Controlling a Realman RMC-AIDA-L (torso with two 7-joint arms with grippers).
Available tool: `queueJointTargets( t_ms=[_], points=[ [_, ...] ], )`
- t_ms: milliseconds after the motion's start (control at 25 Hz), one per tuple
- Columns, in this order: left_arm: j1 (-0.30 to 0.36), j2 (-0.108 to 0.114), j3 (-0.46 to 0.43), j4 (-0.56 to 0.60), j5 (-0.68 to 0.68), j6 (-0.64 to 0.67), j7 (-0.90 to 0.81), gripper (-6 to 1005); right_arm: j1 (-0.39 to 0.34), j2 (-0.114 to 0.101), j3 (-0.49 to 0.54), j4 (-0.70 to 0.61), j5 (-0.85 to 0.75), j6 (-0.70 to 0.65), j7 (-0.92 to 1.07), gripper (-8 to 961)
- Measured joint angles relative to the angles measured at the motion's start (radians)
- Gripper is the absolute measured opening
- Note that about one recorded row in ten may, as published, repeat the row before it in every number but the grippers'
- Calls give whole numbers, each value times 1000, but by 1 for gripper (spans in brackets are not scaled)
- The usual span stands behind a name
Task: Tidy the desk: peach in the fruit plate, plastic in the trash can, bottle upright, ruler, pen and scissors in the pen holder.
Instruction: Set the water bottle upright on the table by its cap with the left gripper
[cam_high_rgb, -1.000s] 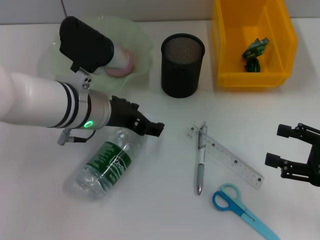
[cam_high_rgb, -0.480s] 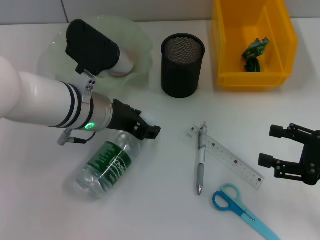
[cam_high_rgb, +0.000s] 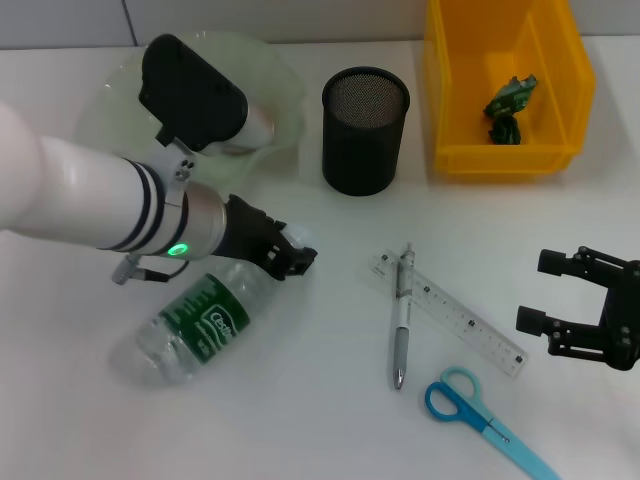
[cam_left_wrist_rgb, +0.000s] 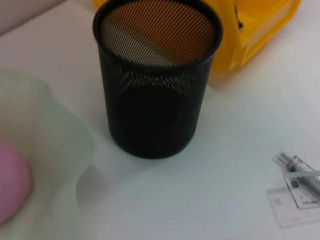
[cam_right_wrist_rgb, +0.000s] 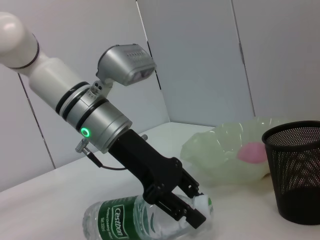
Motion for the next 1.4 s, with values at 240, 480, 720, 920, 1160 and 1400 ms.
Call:
queueJointTargets(
  t_ms=[240, 480, 720, 920, 1160, 1400],
  points=[
    [62, 5, -96, 76, -64, 46, 127, 445, -3, 0, 0, -2, 0, -1, 10, 844],
    [226, 7, -362, 109, -507, 195, 655, 444, -2, 0, 0, 0, 0, -1, 11, 843],
    [287, 7, -502, -30, -731, 297, 1029, 444, 6, 0, -2, 0, 0, -1, 12, 843],
    [284, 5, -626, -166, -820, 399, 1188, 444, 10, 0, -5, -1, -1, -1, 25, 843],
    [280, 7, -669, -241, -876, 421, 1265, 443, 17, 0, -8, -5, -1, -2, 36, 843],
    [268, 8, -680, -269, -879, 414, 1284, 443, 20, 0, -8, -6, -1, -3, 37, 842]
  ],
)
